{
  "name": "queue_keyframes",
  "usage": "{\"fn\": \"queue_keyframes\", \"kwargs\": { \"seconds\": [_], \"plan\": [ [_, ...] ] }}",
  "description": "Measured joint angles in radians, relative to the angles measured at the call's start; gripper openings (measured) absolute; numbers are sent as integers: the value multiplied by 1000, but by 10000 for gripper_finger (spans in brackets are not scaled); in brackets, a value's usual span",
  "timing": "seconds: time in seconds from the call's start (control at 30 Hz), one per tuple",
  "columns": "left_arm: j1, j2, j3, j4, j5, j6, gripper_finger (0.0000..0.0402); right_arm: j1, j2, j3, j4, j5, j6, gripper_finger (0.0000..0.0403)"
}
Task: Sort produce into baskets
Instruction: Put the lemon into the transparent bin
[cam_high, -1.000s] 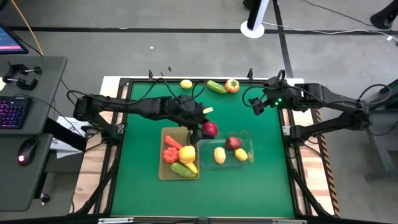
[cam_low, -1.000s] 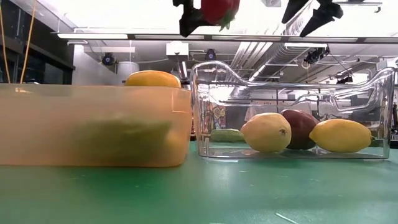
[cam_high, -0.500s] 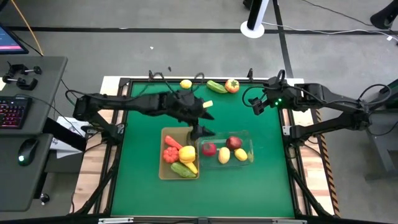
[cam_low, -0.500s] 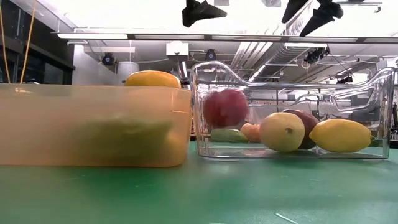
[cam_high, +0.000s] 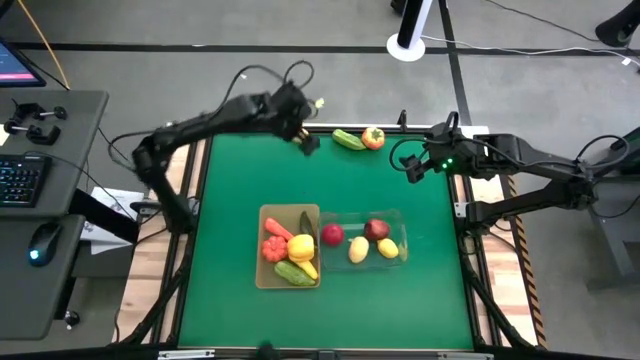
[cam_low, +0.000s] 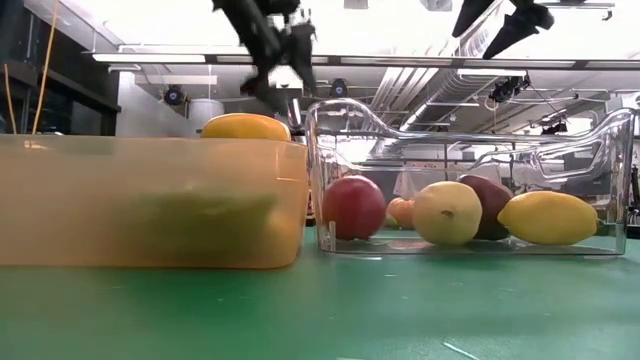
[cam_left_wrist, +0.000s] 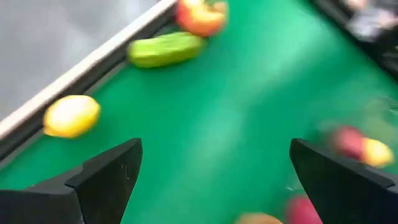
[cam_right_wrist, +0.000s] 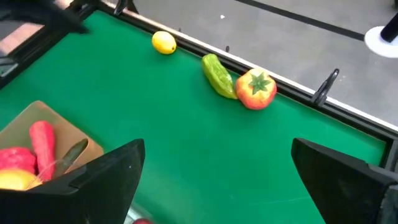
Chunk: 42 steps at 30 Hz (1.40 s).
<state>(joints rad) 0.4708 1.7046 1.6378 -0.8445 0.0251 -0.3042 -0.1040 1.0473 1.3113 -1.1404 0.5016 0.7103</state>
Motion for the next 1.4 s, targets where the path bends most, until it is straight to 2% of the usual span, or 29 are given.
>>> {"fn": "queue_keyframes", "kwargs": {
  "seconds": [0.2, 0.43, 0.67, 0.87, 1.13, 1.2, 1.27, 1.4],
  "plan": [
    [179, 233, 168, -142, -21, 246, 395, 0, 0, 0, 0, 11, 72, 399],
    [243, 423, 263, -158, -90, 533, 395, 0, 0, 0, 0, 11, 150, 399],
    [250, 507, 267, -117, -65, 616, 395, 0, 0, 0, 0, 12, 191, 399],
    [249, 575, 266, -107, -67, 630, 395, 0, 1, 0, 0, 12, 216, 399],
    [243, 613, 266, -91, -157, 592, 389, 0, 1, 0, 1, 12, 234, 399],
    [236, 613, 266, -93, -177, 578, 373, 0, 1, 0, 1, 12, 235, 399],
    [228, 611, 266, -96, -181, 565, 340, 0, 1, 0, 1, 13, 234, 399],
    [207, 606, 266, -104, -185, 542, 227, 0, 1, 0, 1, 27, 232, 399]
  ]
}}
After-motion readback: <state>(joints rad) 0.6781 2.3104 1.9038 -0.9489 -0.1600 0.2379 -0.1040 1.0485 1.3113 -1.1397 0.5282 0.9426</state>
